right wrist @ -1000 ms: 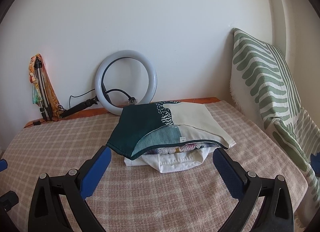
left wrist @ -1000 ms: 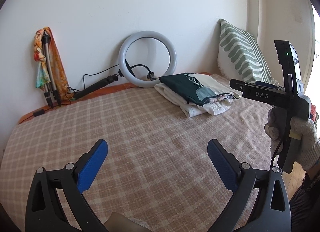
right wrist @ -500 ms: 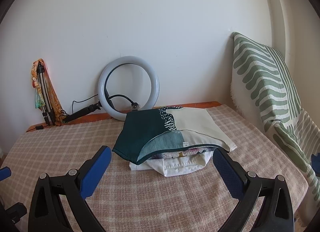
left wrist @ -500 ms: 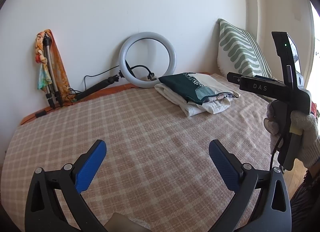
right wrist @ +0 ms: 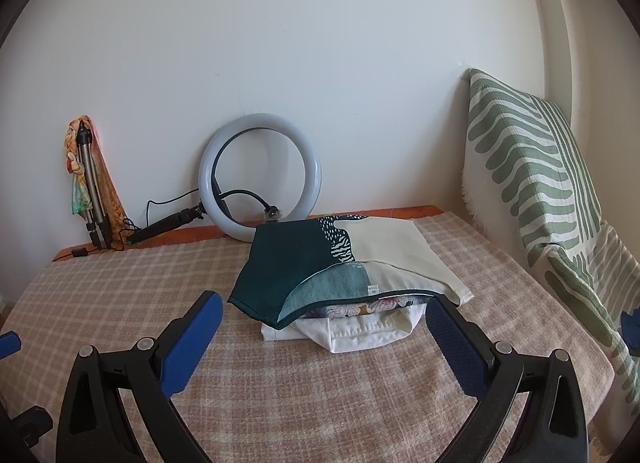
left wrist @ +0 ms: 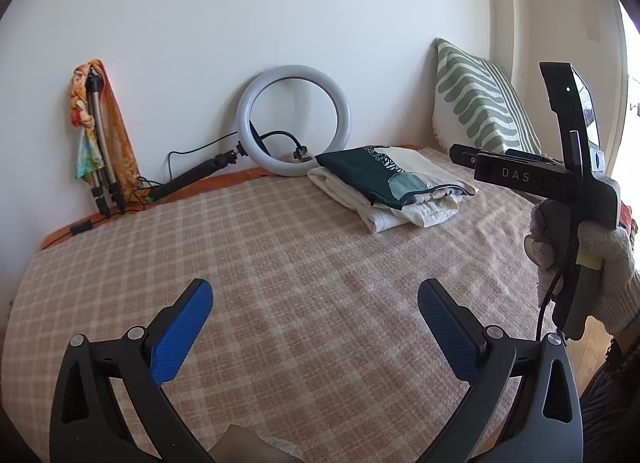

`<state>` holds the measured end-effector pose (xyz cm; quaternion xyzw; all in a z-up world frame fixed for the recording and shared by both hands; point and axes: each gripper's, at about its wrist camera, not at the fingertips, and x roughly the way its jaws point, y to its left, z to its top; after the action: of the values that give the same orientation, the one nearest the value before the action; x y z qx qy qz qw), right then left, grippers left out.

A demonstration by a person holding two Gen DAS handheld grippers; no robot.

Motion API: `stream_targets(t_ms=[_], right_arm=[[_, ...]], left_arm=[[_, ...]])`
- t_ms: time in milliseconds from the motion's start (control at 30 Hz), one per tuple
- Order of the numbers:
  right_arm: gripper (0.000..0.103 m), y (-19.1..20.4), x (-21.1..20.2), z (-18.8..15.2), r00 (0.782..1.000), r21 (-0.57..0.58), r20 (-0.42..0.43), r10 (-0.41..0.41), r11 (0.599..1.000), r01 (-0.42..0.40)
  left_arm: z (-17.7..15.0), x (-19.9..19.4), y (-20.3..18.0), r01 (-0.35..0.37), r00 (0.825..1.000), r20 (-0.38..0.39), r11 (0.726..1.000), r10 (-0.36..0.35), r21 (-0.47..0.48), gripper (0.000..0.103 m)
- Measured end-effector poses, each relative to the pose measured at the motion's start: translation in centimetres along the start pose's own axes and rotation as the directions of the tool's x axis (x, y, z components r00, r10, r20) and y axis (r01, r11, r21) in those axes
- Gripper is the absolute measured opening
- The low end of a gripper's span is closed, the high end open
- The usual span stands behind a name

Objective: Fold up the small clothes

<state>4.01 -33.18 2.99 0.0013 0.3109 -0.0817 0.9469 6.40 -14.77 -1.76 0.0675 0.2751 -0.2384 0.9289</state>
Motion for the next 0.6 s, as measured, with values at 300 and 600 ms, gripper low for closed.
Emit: stream_targets(t_ms=[300, 600], right_arm=[[0.103, 0.02, -0.08, 0.04, 1.000, -0.002, -0.002, 0.004, 1.000, -0.004], [0.103, 0.07, -0.03, 0.01, 1.000, -0.008, -0.005, 0.012, 1.000, -0.012]], left_arm=[[-0.02, -0.10, -0.24, 0.004, 1.000, 0.001, 1.000, -0.004, 0.007, 0.102], [-0.02, -0.23, -0.27, 0.007, 1.000, 0.002, 1.000, -0.007, 0.006, 0.102]])
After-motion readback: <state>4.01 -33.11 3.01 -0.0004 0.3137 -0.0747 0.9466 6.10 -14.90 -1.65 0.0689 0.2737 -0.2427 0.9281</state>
